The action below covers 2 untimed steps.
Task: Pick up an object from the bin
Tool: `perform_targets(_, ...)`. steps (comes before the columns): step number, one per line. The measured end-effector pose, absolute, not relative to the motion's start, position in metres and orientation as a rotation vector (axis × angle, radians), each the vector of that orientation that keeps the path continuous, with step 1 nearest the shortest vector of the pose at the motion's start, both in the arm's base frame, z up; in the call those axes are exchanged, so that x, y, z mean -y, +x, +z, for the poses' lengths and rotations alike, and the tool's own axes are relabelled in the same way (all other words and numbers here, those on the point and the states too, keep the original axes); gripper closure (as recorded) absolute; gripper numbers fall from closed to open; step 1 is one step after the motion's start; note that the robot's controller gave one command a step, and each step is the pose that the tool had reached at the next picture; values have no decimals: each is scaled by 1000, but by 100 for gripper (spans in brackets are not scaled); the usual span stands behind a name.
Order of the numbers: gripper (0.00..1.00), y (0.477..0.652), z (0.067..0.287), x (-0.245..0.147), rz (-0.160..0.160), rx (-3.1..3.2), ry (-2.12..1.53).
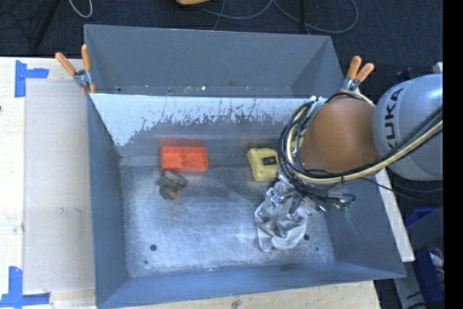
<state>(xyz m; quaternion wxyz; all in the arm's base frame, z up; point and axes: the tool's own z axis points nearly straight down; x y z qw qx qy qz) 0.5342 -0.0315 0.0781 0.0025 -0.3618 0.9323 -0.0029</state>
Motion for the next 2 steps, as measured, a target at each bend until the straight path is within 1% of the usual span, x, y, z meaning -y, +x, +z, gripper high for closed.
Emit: perform_targets(2,100,534,78,33,-6,-2906,-1172)
